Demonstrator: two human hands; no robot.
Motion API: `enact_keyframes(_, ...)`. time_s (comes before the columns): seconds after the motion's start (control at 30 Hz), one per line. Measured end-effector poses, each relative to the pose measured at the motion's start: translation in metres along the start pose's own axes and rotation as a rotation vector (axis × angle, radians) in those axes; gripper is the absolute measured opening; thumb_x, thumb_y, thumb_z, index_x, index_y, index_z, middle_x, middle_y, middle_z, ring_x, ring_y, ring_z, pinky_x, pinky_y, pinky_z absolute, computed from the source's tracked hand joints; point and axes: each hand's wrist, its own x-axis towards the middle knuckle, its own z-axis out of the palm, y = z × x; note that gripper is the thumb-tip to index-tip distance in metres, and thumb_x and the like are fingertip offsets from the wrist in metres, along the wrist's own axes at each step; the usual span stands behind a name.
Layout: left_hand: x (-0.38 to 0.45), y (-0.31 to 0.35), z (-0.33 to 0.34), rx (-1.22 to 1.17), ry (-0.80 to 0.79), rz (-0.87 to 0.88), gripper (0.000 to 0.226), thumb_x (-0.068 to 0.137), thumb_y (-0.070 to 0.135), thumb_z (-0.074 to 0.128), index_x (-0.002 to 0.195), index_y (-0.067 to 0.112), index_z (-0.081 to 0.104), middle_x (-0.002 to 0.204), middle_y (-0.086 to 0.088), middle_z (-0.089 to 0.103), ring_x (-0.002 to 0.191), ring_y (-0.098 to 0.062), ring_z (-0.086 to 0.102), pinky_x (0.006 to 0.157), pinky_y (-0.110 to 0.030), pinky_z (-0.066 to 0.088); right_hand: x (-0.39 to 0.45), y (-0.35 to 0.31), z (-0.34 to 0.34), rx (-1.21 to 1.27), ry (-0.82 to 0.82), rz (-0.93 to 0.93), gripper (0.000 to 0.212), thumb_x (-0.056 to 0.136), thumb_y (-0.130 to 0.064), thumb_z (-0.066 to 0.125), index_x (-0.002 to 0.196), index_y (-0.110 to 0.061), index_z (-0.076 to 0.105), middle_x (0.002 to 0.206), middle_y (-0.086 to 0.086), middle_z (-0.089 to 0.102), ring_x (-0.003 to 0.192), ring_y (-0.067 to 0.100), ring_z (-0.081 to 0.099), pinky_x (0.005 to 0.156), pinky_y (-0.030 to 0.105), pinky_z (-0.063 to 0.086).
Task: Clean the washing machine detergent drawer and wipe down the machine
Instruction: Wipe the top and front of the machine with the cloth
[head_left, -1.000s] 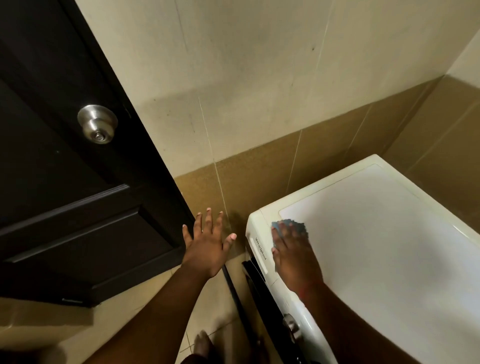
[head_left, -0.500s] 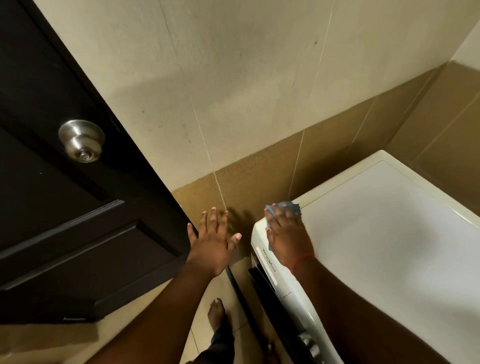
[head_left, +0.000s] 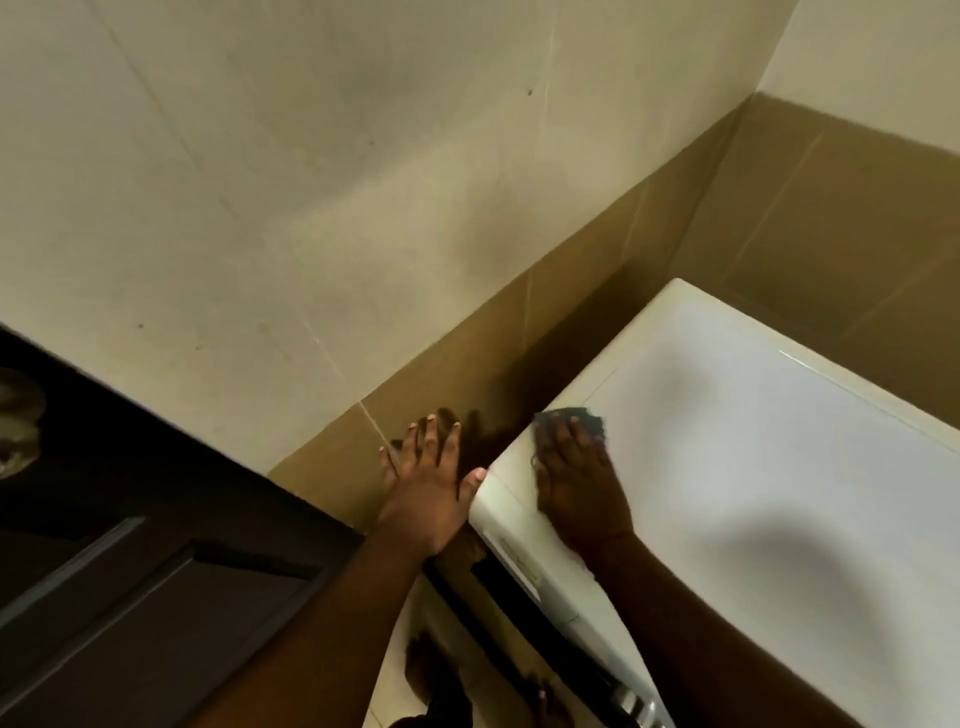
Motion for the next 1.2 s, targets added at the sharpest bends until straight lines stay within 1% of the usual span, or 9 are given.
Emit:
enact_keyframes(0.17, 0.038, 0.008, -0.007, 0.047, -0.048, 0.158, 0.072, 0.096, 0.063, 0.012, 0.155, 0.027, -0.009, 0.163, -0.007, -0.015, 0.149, -0.029, -0.015, 0.118, -0.058, -0.007, -0.022, -0.006, 0.0, -0.01, -0.035, 0.009, 0.059, 0.103, -0.043, 0.019, 0.157, -0.021, 0.007, 0.164, 0.006, 0.009, 0.151, 0.029, 0.005, 0.119, 0.052, 0.018)
enact_keyframes(0.3, 0.064, 0.016, -0.007, 0.056, -0.068, 0.275, 0.072, 0.096, 0.063, 0.014, 0.155, 0.028, -0.008, 0.163, -0.007, -0.013, 0.149, -0.03, -0.014, 0.118, -0.057, -0.007, -0.031, 0.005, -0.003, 0.011, 0.037, 0.436, 0.058, 0.103, -0.041, 0.022, 0.157, -0.021, 0.011, 0.163, 0.008, 0.013, 0.15, 0.031, 0.012, 0.12, 0.051, 0.018)
enact_keyframes(0.43, 0.075, 0.03, -0.009, 0.093, -0.067, 0.376, 0.071, 0.096, 0.064, 0.014, 0.155, 0.029, -0.005, 0.164, -0.005, -0.01, 0.15, -0.029, -0.011, 0.118, -0.053, -0.004, -0.047, 0.004, -0.003, -0.012, 0.003, 0.266, 0.058, 0.102, -0.04, 0.024, 0.156, -0.023, 0.014, 0.163, 0.005, 0.015, 0.15, 0.028, 0.01, 0.121, 0.048, 0.015)
enact_keyframes(0.57, 0.078, 0.048, -0.015, 0.162, -0.059, 0.463, 0.078, 0.088, 0.067, 0.0, 0.156, 0.028, -0.004, 0.164, -0.006, -0.007, 0.151, -0.03, -0.007, 0.119, -0.057, 0.0, -0.066, 0.02, -0.002, -0.006, 0.101, 0.646, 0.059, 0.101, -0.035, 0.027, 0.156, -0.017, 0.017, 0.162, 0.01, 0.018, 0.148, 0.032, 0.014, 0.119, 0.051, 0.019)
enact_keyframes(0.7, 0.079, 0.056, -0.016, 0.213, -0.051, 0.521, 0.102, 0.068, 0.074, -0.032, 0.155, 0.029, -0.005, 0.164, -0.005, -0.006, 0.151, -0.031, -0.006, 0.119, -0.06, 0.005, -0.09, 0.029, -0.004, -0.018, 0.035, 0.436, 0.059, 0.1, -0.038, 0.027, 0.156, -0.022, 0.016, 0.162, 0.004, 0.017, 0.149, 0.029, 0.017, 0.119, 0.048, 0.019)
enact_keyframes(0.8, 0.081, 0.063, -0.015, 0.224, -0.056, 0.529, 0.087, 0.081, 0.071, -0.017, 0.155, 0.028, -0.006, 0.164, -0.006, -0.006, 0.151, -0.031, -0.007, 0.118, -0.06, 0.005, -0.107, 0.046, -0.005, 0.006, 0.121, 0.736, 0.06, 0.098, -0.035, 0.029, 0.155, -0.018, 0.022, 0.16, 0.009, 0.025, 0.146, 0.034, 0.023, 0.116, 0.052, 0.026)
enact_keyframes(0.93, 0.077, 0.075, -0.011, 0.197, -0.043, 0.55, 0.089, 0.082, 0.076, -0.011, 0.156, 0.028, -0.003, 0.165, -0.006, -0.003, 0.151, -0.031, -0.005, 0.118, -0.061, 0.004, -0.13, 0.057, -0.005, -0.047, 0.011, 0.458, 0.059, 0.1, -0.037, 0.024, 0.156, -0.022, 0.016, 0.163, 0.004, 0.017, 0.149, 0.028, 0.016, 0.118, 0.05, 0.02)
enact_keyframes(1.07, 0.069, 0.09, -0.006, 0.214, -0.014, 0.548, 0.092, 0.075, 0.071, -0.016, 0.156, 0.028, 0.0, 0.165, -0.006, 0.0, 0.151, -0.031, -0.002, 0.117, -0.06, 0.006, -0.151, 0.089, -0.015, 0.005, 0.123, 0.868, 0.06, 0.097, -0.035, 0.029, 0.154, -0.015, 0.027, 0.158, 0.012, 0.03, 0.143, 0.036, 0.027, 0.113, 0.054, 0.03)
enact_keyframes(1.2, 0.059, 0.105, 0.001, 0.203, 0.012, 0.56, 0.092, 0.08, 0.072, -0.011, 0.156, 0.026, 0.009, 0.164, -0.009, 0.007, 0.15, -0.034, 0.005, 0.117, -0.063, 0.01, -0.172, 0.098, -0.017, -0.033, 0.028, 0.542, 0.06, 0.099, -0.037, 0.029, 0.156, -0.023, 0.016, 0.162, 0.003, 0.018, 0.148, 0.029, 0.018, 0.118, 0.05, 0.023)
